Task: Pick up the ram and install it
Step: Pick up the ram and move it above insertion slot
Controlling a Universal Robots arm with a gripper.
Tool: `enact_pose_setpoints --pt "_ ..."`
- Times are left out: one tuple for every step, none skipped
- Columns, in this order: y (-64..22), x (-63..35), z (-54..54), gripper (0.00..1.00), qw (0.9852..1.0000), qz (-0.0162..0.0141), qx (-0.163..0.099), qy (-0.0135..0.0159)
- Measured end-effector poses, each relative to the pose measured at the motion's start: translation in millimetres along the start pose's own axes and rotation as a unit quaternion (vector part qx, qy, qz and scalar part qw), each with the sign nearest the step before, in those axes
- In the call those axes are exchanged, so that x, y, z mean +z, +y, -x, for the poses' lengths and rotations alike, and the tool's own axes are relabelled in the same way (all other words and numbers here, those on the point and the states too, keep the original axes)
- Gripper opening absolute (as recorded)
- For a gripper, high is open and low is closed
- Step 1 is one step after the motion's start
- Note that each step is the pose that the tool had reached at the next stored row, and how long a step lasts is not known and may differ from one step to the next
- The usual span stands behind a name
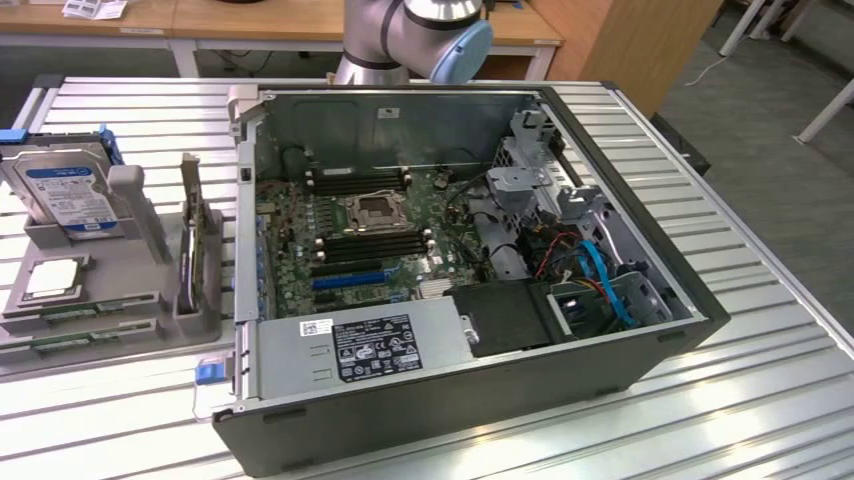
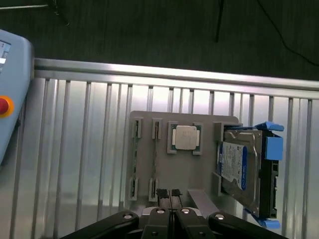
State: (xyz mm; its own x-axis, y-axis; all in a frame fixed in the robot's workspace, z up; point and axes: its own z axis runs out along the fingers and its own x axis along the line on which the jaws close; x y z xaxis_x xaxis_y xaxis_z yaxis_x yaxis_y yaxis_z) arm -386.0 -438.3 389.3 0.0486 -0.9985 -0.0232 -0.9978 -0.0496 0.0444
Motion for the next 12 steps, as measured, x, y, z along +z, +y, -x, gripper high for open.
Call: enact_pose_setpoints --pt "0.0 0.0 0.0 0.10 1.0000 0.0000 0.000 0.0000" --pt "0.0 0.1 0.0 0.10 1.0000 -0.0001 0.000 0.0000" --pt "0.0 0.0 0.0 0.10 1.0000 0.0000 0.000 0.0000" --pt "0.0 0.0 0.0 0.10 1.0000 0.0000 0.000 0.0000" --pt "0.0 0.0 0.0 0.10 1.0000 0.0000 0.000 0.0000" --pt "0.0 0.0 0.0 0.10 1.0000 0.0000 -0.001 0.0000" --pt "0.0 0.1 0.0 0.10 1.0000 0.0001 -0.004 0.0002" --pt "0.0 0.1 0.0 0.10 1.0000 0.0001 -0.007 0.0003" --pt "0.0 0.1 0.0 0.10 1.0000 0.0002 -0.010 0.0004" --pt "0.0 0.1 0.0 0.10 0.9999 0.0002 -0.011 0.0005" --pt "0.0 0.1 0.0 0.10 0.9999 0.0002 -0.011 0.0005" --pt "0.0 0.1 0.0 0.10 0.9999 0.0002 -0.011 0.0005"
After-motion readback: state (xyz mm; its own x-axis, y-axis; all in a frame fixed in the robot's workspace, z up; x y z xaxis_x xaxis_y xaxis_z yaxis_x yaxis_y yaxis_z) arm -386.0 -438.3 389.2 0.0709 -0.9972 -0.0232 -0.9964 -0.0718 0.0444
